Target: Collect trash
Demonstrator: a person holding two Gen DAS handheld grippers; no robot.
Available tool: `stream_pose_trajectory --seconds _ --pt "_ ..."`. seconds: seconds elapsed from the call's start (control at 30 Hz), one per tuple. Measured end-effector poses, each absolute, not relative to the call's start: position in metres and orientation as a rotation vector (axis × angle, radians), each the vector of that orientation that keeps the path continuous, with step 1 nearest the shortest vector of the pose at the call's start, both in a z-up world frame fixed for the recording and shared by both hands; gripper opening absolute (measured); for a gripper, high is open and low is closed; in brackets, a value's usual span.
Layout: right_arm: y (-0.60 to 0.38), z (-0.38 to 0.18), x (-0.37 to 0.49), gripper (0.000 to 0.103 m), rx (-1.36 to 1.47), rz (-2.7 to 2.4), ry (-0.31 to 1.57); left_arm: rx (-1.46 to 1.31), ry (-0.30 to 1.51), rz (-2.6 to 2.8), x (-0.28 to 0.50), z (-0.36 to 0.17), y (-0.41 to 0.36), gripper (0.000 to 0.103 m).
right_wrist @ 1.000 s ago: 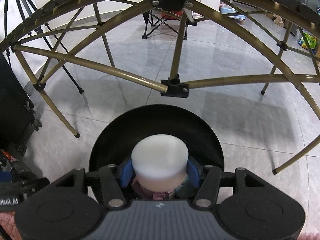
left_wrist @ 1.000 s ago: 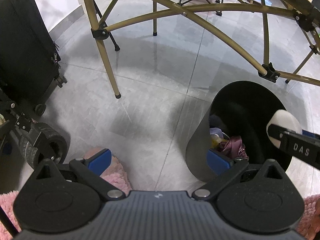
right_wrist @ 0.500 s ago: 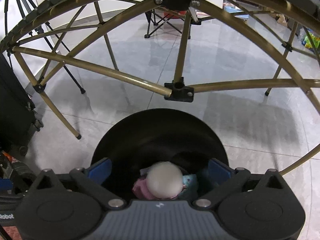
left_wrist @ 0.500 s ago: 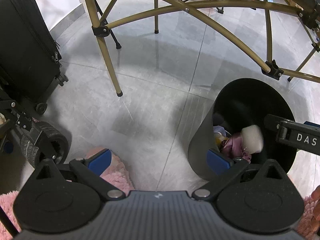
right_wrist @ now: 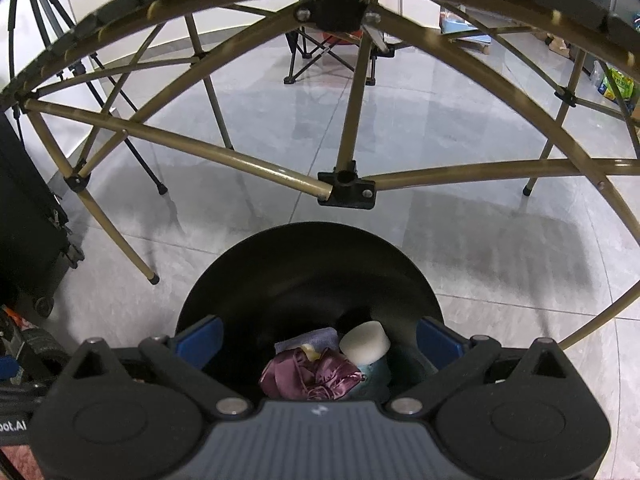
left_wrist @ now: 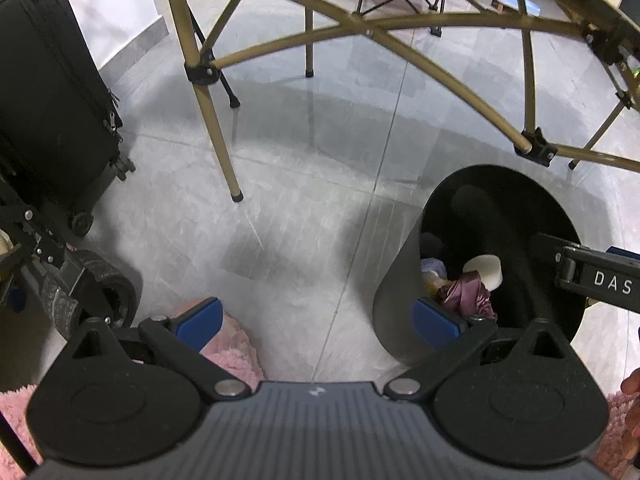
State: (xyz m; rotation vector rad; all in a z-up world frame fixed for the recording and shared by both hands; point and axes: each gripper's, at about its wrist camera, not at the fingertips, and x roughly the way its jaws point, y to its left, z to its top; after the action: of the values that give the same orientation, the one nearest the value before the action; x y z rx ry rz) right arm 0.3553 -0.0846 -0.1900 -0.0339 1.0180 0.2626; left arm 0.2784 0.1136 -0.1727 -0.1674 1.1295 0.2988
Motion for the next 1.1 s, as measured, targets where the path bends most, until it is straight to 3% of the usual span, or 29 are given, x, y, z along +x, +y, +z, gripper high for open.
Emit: stream_pose_trajectory --seconds 0.23,0.63,1.1 --pt "-0.104 -0.162 0.344 0.103 -0.002 0.266 0.946 -0.127 1.013 0.305 0.272 -0.147 0.102 0.103" --pt "-0.155 -0.067 0.327 0.103 0.052 0.306 0.710 -0.094 0.813 0.224 0.274 -0.068 0.066 0.103" --pt "-0.210 -0.001 0.393 0.103 0.078 0.214 0.512 -0.045 0.697 0.128 0.348 -0.005 0.022 0.103"
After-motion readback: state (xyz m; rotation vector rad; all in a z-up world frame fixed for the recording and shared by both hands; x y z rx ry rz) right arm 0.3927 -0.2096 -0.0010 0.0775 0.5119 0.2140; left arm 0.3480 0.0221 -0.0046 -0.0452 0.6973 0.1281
